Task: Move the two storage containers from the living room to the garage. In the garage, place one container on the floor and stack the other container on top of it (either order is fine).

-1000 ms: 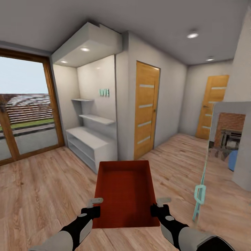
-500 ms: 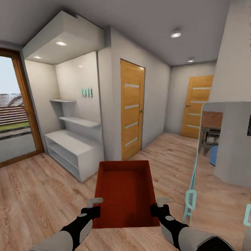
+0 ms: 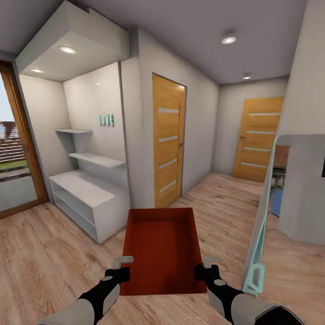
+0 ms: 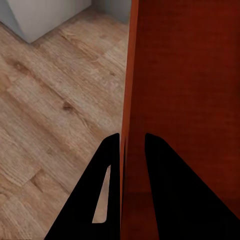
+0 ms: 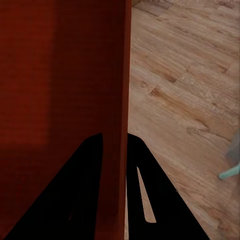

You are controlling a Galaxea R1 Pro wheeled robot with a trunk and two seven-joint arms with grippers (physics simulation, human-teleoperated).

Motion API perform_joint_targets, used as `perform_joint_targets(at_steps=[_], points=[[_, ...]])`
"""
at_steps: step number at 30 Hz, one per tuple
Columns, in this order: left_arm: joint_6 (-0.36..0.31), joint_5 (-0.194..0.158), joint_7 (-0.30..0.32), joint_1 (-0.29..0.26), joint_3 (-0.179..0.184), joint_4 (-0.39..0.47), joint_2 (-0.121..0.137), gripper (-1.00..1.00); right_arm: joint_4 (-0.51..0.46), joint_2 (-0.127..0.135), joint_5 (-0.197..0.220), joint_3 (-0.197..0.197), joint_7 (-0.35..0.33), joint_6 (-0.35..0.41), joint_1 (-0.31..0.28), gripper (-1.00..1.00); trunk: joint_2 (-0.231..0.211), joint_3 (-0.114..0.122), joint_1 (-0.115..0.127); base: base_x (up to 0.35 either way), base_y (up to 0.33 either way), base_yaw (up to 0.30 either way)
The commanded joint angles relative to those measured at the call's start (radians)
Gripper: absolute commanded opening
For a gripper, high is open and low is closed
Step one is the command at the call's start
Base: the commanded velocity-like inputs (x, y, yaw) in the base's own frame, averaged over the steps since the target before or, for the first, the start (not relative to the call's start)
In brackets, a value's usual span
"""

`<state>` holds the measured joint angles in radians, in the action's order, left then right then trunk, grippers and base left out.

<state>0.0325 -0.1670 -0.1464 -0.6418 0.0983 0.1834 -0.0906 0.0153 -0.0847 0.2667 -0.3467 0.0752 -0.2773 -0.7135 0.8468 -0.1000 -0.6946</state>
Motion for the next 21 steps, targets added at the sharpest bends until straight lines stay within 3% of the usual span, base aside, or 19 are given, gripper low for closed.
perform_joint_targets(at_steps=[1,21], points=[[0.003,0.0,-0.012,-0.001,0.011,0.002,0.034,-1.0,0.003,0.002,0.019,0.029,0.003,-0.005,-0.001,-1.0,0.001,-0.002,-0.001,0.322,0.0,0.0],[0.003,0.0,-0.012,0.0,0.011,0.002,0.034,-1.0,0.003,0.002,0.019,0.029,0.003,-0.005,-0.001,-1.0,0.001,-0.002,-0.001,0.322,0.024,0.0]])
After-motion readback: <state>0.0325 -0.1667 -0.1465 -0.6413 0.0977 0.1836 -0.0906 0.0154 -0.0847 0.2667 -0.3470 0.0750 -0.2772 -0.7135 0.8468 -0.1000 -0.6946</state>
